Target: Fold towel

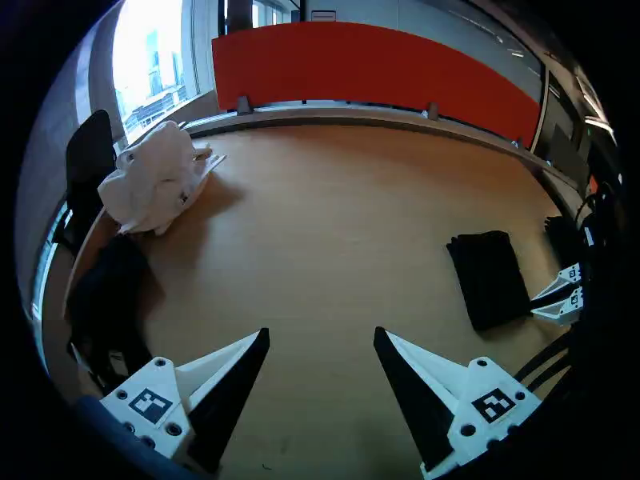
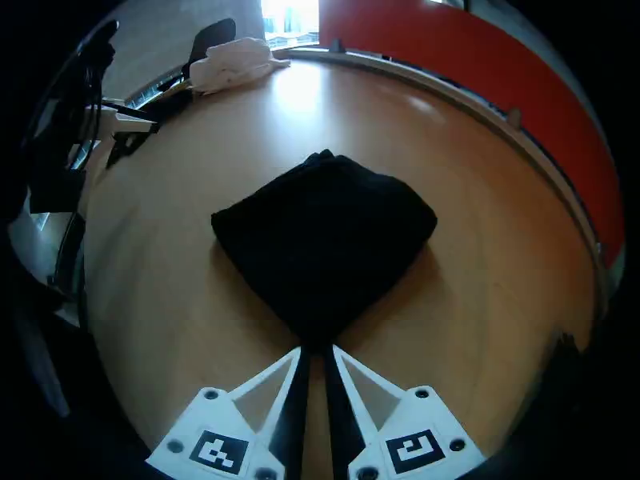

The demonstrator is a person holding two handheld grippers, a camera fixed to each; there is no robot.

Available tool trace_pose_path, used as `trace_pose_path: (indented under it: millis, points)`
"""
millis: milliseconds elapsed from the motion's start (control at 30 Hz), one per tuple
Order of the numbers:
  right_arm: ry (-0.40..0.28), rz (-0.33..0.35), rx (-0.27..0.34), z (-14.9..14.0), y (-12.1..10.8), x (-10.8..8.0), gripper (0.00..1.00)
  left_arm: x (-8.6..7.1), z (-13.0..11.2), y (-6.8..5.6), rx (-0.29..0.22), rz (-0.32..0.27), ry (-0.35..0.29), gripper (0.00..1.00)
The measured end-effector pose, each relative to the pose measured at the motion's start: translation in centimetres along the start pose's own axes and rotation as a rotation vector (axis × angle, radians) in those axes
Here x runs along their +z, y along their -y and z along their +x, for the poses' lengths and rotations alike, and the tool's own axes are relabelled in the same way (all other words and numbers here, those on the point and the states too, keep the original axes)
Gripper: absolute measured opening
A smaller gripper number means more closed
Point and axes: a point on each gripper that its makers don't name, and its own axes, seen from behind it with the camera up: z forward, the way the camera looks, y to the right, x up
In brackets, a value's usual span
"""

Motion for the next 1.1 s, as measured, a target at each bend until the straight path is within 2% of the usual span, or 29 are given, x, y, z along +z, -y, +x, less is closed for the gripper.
trace_pose_path:
  millis: [433, 600, 900, 1100]
  points:
    - [-0.004, 0.005, 0.004, 0.2, 0.1, -0.2, 0.18, -0.1, 0.0, -0.1, 0.004, -0.001, -0.002, 0.97]
    - [-0.002, 0.005, 0.001, 0.1, 0.1, 0.0, 0.05, -0.1, 0.1, 0.0, 0.004, -0.001, -0.006, 0.97]
    - [-0.021, -0.010, 0.003, 0.5, -0.1, -0.2, 0.05, -0.2, 0.0, 0.0, 0.007, -0.001, -0.006, 0.97]
    - [-0.058, -0.021, 0.005, 1.7, -0.3, -0.9, 0.05, -0.2, -0.1, 0.0, 0.005, -0.001, -0.007, 0.97]
